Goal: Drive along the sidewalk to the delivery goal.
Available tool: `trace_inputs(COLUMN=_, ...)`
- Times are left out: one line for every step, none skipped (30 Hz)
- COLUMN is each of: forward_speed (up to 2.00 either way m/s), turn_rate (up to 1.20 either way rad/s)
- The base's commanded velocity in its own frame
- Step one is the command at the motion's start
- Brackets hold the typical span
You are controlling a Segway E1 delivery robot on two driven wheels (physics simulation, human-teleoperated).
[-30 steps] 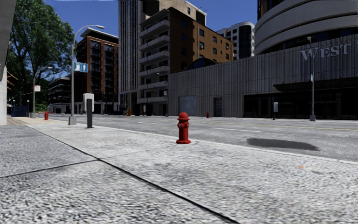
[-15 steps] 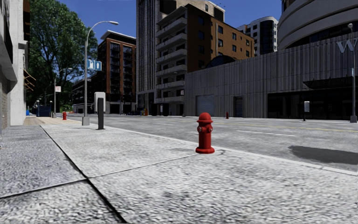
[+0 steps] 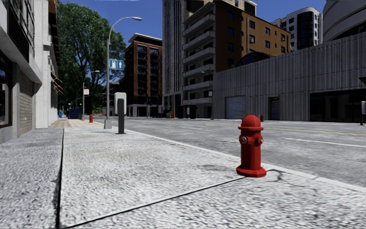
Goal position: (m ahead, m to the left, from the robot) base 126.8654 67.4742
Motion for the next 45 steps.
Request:
trace_inputs(forward_speed=2.00, turn_rate=0.38)
trace_inputs(forward_speed=2.00, turn_rate=0.38)
trace_inputs(forward_speed=2.00, turn_rate=0.38)
trace_inputs(forward_speed=2.00, turn_rate=0.38)
trace_inputs(forward_speed=2.00, turn_rate=0.38)
trace_inputs(forward_speed=2.00, turn_rate=0.38)
trace_inputs(forward_speed=2.00, turn_rate=0.42)
trace_inputs(forward_speed=2.00, turn_rate=0.44)
trace_inputs(forward_speed=2.00, turn_rate=0.45)
trace_inputs(forward_speed=2.00, turn_rate=0.45)
trace_inputs(forward_speed=2.00, turn_rate=0.45)
trace_inputs(forward_speed=2.00, turn_rate=0.45)
trace_inputs(forward_speed=2.00, turn_rate=0.45)
trace_inputs(forward_speed=2.00, turn_rate=0.45)
trace_inputs(forward_speed=2.00, turn_rate=0.45)
trace_inputs(forward_speed=2.00, turn_rate=0.45)
trace_inputs(forward_speed=2.00, turn_rate=0.45)
trace_inputs(forward_speed=2.00, turn_rate=0.45)
trace_inputs(forward_speed=2.00, turn_rate=0.45)
trace_inputs(forward_speed=2.00, turn_rate=0.45)
trace_inputs(forward_speed=2.00, turn_rate=0.45)
trace_inputs(forward_speed=2.00, turn_rate=0.45)
trace_inputs(forward_speed=2.00, turn_rate=0.45)
trace_inputs(forward_speed=2.00, turn_rate=0.45)
trace_inputs(forward_speed=2.00, turn_rate=0.45)
trace_inputs(forward_speed=2.00, turn_rate=0.45)
trace_inputs(forward_speed=2.00, turn_rate=0.45)
trace_inputs(forward_speed=2.00, turn_rate=0.45)
trace_inputs(forward_speed=2.00, turn_rate=0.45)
trace_inputs(forward_speed=2.00, turn_rate=0.45)
trace_inputs(forward_speed=2.00, turn_rate=0.45)
trace_inputs(forward_speed=2.00, turn_rate=0.45)
trace_inputs(forward_speed=2.00, turn_rate=0.45)
trace_inputs(forward_speed=2.00, turn_rate=0.45)
trace_inputs(forward_speed=2.00, turn_rate=0.45)
trace_inputs(forward_speed=2.00, turn_rate=0.45)
trace_inputs(forward_speed=2.00, turn_rate=0.45)
trace_inputs(forward_speed=2.00, turn_rate=0.45)
trace_inputs(forward_speed=2.00, turn_rate=0.45)
trace_inputs(forward_speed=2.00, turn_rate=0.45)
trace_inputs(forward_speed=2.00, turn_rate=0.45)
trace_inputs(forward_speed=2.00, turn_rate=0.45)
trace_inputs(forward_speed=2.00, turn_rate=0.45)
trace_inputs(forward_speed=2.00, turn_rate=0.45)
trace_inputs(forward_speed=2.00, turn_rate=0.45)
